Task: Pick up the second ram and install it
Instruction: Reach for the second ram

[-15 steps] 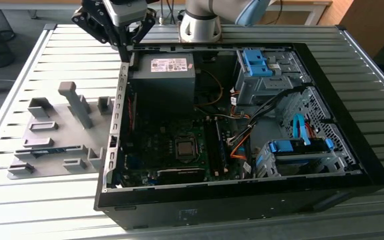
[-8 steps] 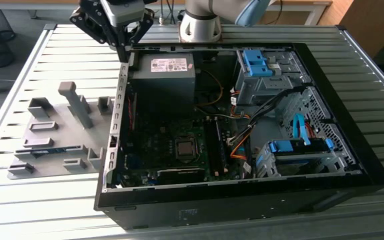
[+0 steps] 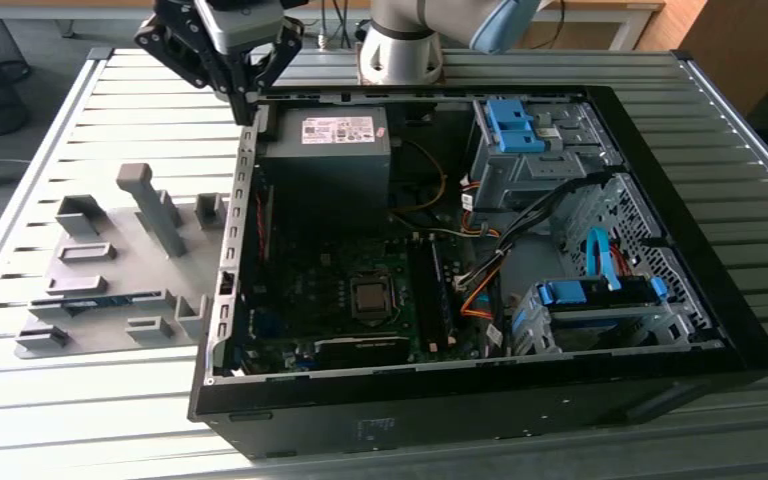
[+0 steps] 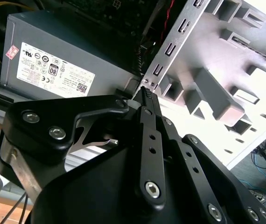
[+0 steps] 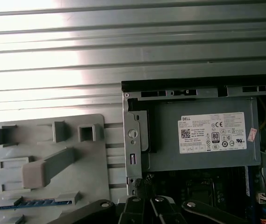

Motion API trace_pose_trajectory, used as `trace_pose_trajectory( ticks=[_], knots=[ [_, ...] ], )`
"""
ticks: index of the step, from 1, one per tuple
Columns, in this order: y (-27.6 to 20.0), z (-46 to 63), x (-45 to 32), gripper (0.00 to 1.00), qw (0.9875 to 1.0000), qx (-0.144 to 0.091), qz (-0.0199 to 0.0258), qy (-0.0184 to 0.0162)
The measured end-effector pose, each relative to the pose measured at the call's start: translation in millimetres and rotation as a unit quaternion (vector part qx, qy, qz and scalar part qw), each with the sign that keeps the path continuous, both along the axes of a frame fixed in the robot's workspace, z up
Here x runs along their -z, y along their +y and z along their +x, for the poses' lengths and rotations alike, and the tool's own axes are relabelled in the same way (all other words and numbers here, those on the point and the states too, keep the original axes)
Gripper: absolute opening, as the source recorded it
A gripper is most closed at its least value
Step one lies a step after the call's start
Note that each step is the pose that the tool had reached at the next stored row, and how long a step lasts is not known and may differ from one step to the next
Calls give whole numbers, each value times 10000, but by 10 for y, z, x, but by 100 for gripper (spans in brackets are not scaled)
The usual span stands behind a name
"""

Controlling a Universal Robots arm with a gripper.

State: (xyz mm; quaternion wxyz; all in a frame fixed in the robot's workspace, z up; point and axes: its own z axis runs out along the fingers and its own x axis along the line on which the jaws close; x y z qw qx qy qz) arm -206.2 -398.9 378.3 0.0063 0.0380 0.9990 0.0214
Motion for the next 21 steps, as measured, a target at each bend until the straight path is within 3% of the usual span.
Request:
trace_pose_trajectory(
  ticks=[21],
  knots=[
    [0,-111,13,11,10000,0,0,2]
  ],
)
